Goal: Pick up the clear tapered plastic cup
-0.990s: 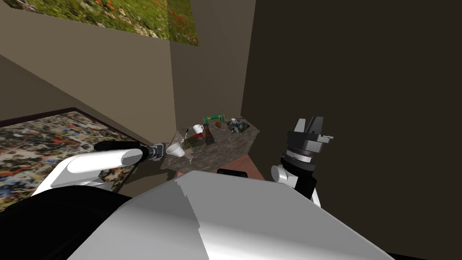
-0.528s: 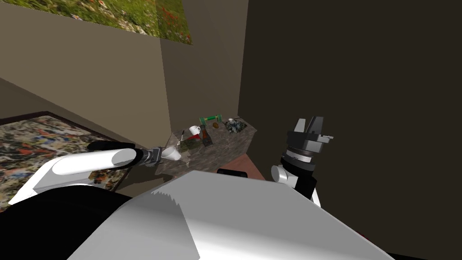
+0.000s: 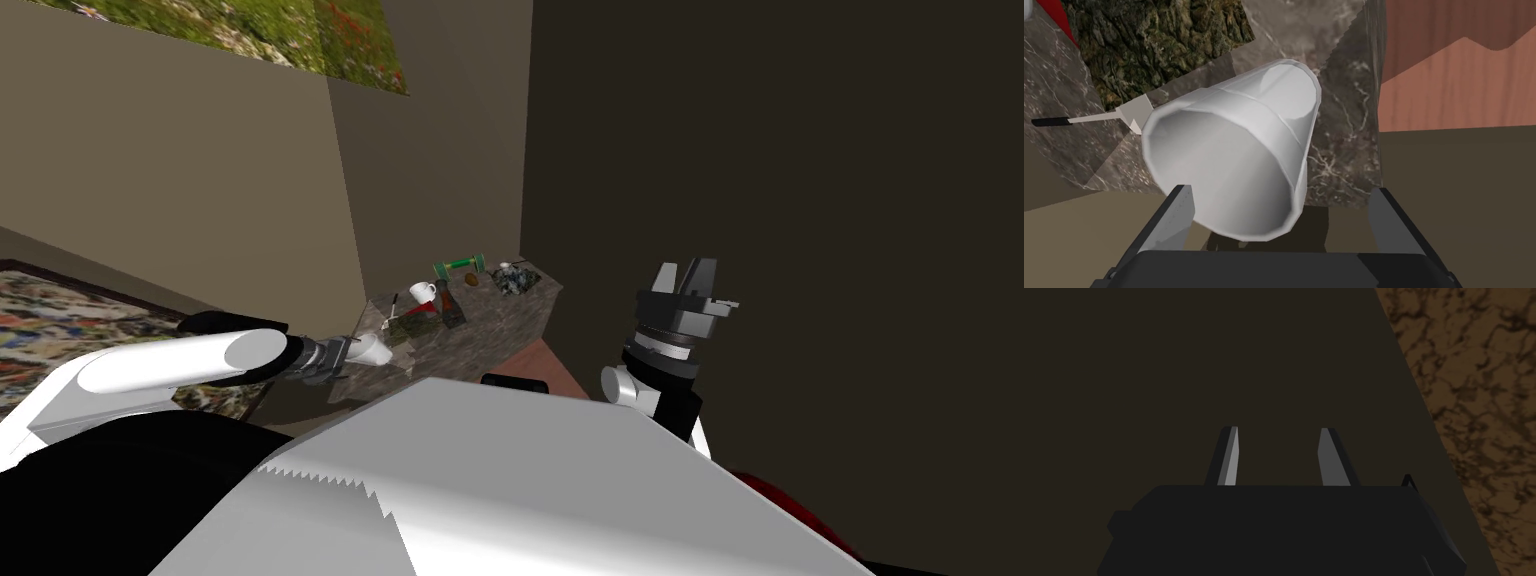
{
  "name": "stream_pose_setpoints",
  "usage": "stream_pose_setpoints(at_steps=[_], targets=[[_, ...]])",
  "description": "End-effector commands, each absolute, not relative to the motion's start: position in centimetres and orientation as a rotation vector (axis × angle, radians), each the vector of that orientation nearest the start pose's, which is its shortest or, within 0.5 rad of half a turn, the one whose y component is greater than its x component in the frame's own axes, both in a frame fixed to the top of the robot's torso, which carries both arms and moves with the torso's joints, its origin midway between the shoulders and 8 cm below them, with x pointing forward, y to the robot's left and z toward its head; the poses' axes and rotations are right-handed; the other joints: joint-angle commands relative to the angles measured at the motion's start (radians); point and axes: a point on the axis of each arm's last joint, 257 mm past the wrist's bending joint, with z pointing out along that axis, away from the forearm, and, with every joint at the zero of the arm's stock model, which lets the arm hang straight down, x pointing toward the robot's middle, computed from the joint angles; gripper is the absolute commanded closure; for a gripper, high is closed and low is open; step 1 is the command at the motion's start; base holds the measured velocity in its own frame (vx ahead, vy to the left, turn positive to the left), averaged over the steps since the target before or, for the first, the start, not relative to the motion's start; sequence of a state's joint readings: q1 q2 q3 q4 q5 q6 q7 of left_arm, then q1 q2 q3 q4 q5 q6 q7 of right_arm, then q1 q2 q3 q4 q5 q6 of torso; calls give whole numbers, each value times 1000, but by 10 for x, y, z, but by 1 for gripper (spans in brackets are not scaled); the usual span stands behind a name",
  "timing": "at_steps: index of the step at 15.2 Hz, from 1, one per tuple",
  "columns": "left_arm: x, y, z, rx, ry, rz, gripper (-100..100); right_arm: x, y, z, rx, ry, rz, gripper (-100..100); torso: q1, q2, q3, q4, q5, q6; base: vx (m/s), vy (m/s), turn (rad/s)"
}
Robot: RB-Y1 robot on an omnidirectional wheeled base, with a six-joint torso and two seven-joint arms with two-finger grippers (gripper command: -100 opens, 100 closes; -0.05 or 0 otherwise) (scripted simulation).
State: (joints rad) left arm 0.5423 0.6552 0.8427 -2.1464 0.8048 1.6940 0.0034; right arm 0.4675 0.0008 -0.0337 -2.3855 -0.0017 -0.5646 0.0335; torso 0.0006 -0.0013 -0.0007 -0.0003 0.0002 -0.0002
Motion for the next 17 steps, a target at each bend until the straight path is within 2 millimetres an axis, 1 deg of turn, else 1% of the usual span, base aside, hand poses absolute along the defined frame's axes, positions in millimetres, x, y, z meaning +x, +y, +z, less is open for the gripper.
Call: stream_pose_setpoints(at_steps=[1, 2, 3, 4, 5, 8, 9, 10, 13, 14, 15, 16, 17], targets=[[157, 568, -242, -2328, 1556, -63, -100, 307, -277, 91, 481, 477, 1290, 0, 0, 0, 0, 0, 0, 0, 7, 7, -110], [148, 568, -243, -2352, 1572, -39, -100, 307, -277, 91, 481, 477, 1290, 0, 0, 0, 0, 0, 0, 0, 8, 8, -135], [148, 568, -243, -2353, 1572, -38, -100, 307, -277, 91, 481, 477, 1290, 0, 0, 0, 0, 0, 0, 0, 7, 8, -100], [141, 567, -243, -2373, 1586, -18, -100, 307, -277, 91, 481, 477, 1290, 0, 0, 0, 0, 0, 0, 0, 6, 7, -84], [141, 567, -243, -2373, 1586, -18, -100, 307, -277, 91, 481, 477, 1290, 0, 0, 0, 0, 0, 0, 0, 5, 7, -70], [129, 565, -243, -2404, 1608, 12, -100, 307, -277, 91, 481, 477, 1290, 0, 0, 0, 0, 0, 0, 0, 6, 6, -84], [133, 566, -243, -2394, 1600, 2, -100, 307, -277, 91, 481, 477, 1290, 0, 0, 0, 0, 0, 0, 0, 3, 6, -28], [134, 570, -253, -2401, 1596, 4, -100, 307, -277, 91, 481, 477, 1290, 0, 0, 0, 0, 0, 0, 0, -7, 1, -32], [136, 574, -265, -2404, 1589, 5, -100, 307, -277, 91, 481, 477, 1290, 0, -1, 1, 1, 0, 0, 0, -22, -2, -43], [137, 575, -267, -2405, 1587, 5, -100, 307, -277, 91, 481, 477, 1290, 0, -1, 2, 1, 0, 0, 0, -26, -2, -28], [135, 572, -263, -2406, 1590, 5, -100, 307, -277, 91, 481, 477, 1290, 0, -1, 2, 1, 0, 0, 0, -14, -2, -9], [135, 573, -264, -2404, 1589, 4, 100, 307, -277, 91, 481, 477, 1290, 0, -1, 2, 1, 0, 0, 0, -5, 0, 0], [135, 573, -264, -2404, 1589, 4, 100, 307, -277, 91, 481, 477, 1290, 0, -1, 1, 1, 0, 0, 0, 0, 0, 0]])
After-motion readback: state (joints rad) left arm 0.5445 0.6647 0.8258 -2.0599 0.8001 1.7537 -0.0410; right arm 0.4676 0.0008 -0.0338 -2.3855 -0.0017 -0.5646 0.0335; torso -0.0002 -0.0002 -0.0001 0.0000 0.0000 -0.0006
